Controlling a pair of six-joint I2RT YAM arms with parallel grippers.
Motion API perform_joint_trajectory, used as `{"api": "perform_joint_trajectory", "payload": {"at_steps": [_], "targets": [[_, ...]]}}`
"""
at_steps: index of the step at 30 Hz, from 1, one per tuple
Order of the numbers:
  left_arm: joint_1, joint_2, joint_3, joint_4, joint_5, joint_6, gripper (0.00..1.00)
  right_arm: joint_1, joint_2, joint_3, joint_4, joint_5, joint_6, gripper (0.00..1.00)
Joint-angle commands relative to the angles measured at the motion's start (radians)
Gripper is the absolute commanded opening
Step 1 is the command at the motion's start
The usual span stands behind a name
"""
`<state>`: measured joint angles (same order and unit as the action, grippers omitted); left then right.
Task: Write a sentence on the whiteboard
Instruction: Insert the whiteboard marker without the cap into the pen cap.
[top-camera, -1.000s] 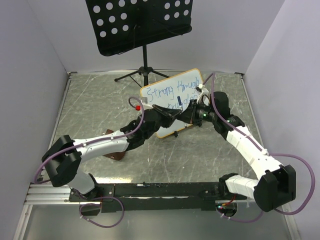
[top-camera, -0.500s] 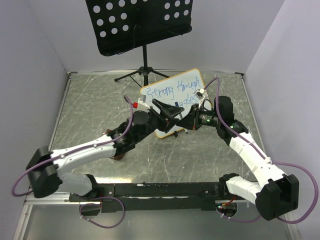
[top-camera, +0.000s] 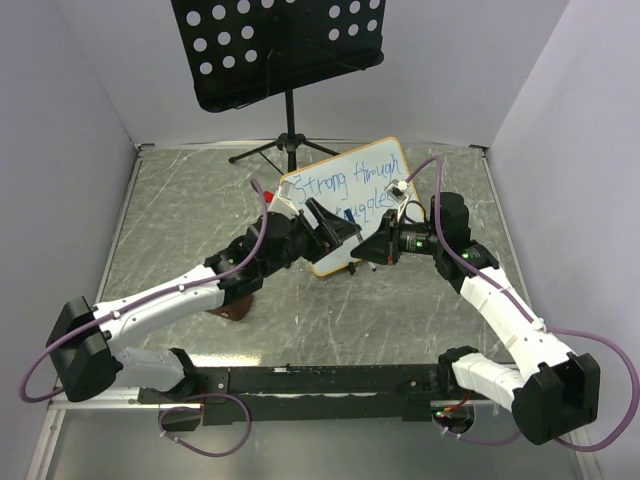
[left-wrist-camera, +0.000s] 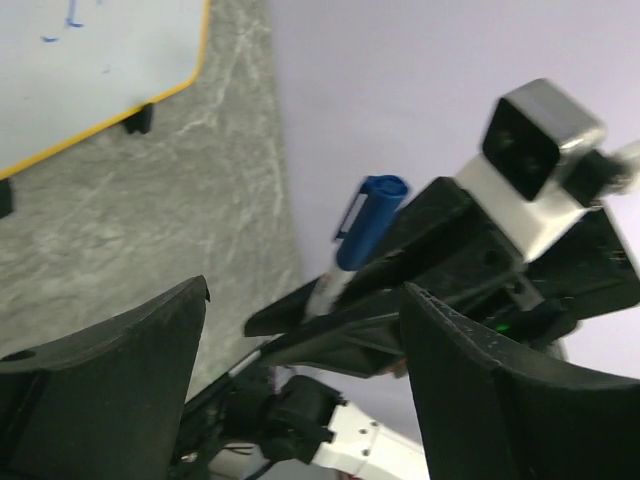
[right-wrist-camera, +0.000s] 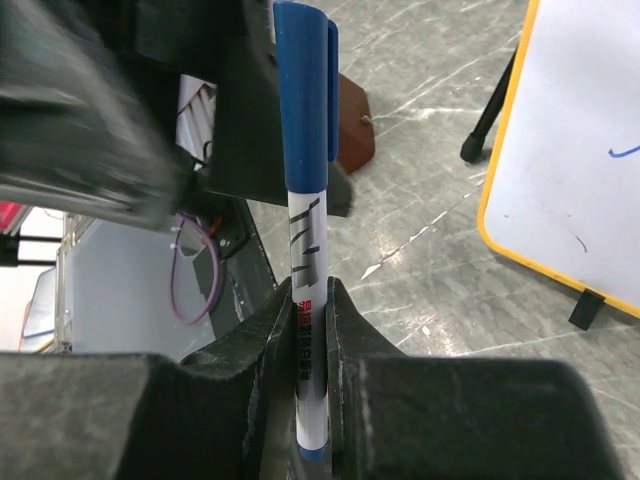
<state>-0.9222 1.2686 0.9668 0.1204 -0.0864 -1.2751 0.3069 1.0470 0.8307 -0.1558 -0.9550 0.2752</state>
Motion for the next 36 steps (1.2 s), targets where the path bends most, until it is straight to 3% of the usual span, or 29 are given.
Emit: {"api": "perform_joint_trajectory", "payload": {"at_steps": [1,10,13,21,24,27,28,36], "targets": [[0.011,0.0,0.046,0.008,0.002,0.08,0.8,-0.002,-0.016,0.002,0.052,-0.041,-0.011,0.0],[0.037,0.055,0.099,0.041,0.013,0.12,0.69,-0.002,-0.015,-0.007,0.062,-0.048,-0.005,0.0],[0.045,0.074,0.121,0.042,0.025,0.132,0.55,-0.002,-0.013,-0.005,0.062,-0.047,-0.004,0.0],[0.052,0.101,0.133,0.053,0.043,0.148,0.44,-0.002,-0.01,-0.012,0.068,-0.05,-0.007,0.0],[0.056,0.107,0.128,0.071,0.063,0.158,0.35,-0.003,-0.007,-0.013,0.068,-0.05,-0.004,0.0],[0.057,0.11,0.122,0.091,0.077,0.168,0.06,-0.002,0.001,-0.012,0.067,-0.047,-0.002,0.0],[0.056,0.112,0.121,0.093,0.089,0.168,0.01,-0.002,0.004,-0.012,0.07,-0.044,0.005,0.0],[-0.006,0.094,0.036,0.117,0.129,0.083,0.01,-0.014,0.067,0.05,0.076,-0.042,0.048,0.0]]}}
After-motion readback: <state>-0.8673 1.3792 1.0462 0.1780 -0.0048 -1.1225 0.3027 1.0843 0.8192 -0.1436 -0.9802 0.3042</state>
